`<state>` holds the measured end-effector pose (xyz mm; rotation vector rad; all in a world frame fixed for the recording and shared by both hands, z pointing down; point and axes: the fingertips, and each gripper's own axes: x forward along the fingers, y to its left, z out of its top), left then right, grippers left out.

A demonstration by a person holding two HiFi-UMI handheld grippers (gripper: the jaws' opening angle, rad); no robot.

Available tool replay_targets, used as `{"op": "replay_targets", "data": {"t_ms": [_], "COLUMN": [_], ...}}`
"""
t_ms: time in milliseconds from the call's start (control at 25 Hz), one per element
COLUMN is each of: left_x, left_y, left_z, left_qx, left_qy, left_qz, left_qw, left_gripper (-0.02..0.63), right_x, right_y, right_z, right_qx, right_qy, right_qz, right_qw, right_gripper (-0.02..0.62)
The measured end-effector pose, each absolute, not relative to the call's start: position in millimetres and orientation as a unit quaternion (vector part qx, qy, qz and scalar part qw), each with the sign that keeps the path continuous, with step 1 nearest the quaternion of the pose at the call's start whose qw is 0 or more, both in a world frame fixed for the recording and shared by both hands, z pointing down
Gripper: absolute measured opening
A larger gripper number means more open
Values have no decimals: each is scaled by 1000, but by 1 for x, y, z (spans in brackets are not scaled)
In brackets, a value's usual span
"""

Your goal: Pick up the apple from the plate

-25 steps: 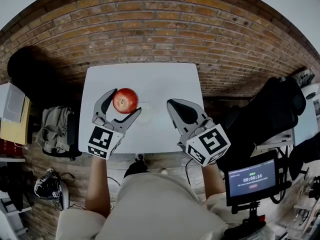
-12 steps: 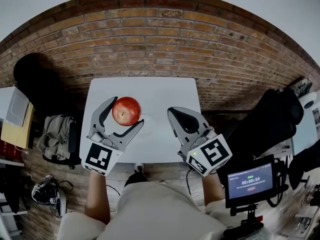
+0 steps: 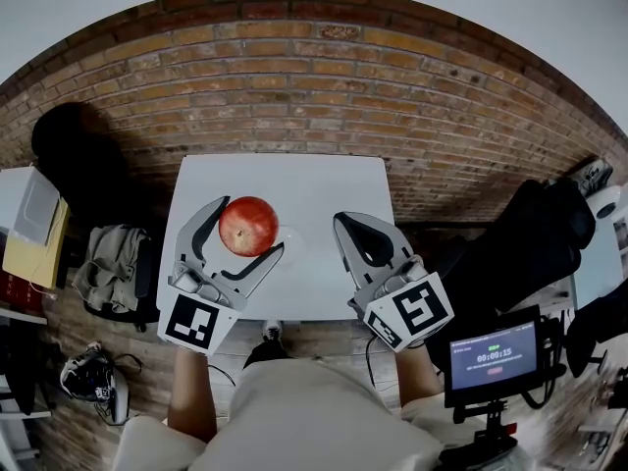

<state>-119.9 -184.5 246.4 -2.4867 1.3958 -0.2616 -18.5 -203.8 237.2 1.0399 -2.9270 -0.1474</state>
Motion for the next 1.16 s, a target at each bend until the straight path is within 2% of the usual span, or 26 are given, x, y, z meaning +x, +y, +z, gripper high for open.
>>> {"op": "replay_targets", "data": {"t_ms": [1160], "left_x": [-123], "left_y": [-188], "left_z": [248], "left_qx": [-861], "left_qy": [488], "left_qz": [-80], "left_qw": [124], "left_gripper": [402], "right_x": [-15], "right_y": [-209], "right_z": [241], "right_qx": [343], "right_qy": [-938], "right_qz": [-44], "right_qw": [14], "right_gripper": [-2]}}
